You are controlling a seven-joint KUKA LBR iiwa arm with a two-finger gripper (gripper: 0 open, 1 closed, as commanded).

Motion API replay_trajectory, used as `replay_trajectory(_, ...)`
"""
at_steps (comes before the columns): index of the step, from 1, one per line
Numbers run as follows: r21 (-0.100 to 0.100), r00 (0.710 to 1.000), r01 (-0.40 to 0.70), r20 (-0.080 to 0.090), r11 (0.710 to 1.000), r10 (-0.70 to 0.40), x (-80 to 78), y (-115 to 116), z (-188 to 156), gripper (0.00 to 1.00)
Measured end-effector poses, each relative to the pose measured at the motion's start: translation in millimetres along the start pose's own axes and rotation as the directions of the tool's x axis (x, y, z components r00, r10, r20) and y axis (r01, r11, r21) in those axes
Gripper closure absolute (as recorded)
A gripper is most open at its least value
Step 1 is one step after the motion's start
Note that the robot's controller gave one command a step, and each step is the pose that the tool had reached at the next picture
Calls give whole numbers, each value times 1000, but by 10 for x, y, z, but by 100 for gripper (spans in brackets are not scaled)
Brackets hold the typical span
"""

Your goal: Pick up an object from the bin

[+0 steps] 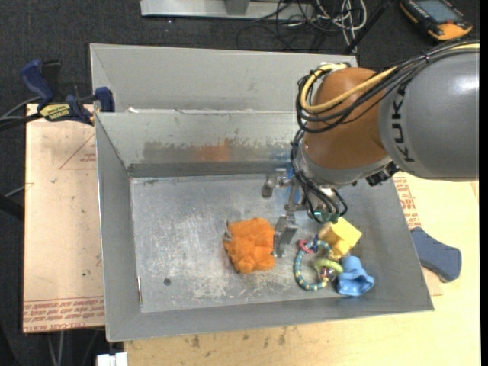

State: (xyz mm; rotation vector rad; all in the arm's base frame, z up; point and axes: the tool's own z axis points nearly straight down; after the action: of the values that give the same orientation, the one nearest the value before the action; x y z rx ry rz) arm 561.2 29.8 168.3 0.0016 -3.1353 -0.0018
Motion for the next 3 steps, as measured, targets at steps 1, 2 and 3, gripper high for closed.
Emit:
replay_trajectory(1, 0, 1000, 0, 7, 1000, 0, -18, -1, -36, 0)
replay_trajectory(2, 8, 943, 331, 4, 943, -332, -132, 218, 904, 100)
replay_trajectory(3, 7, 944, 331, 5, 944, -331, -133, 216, 904, 100)
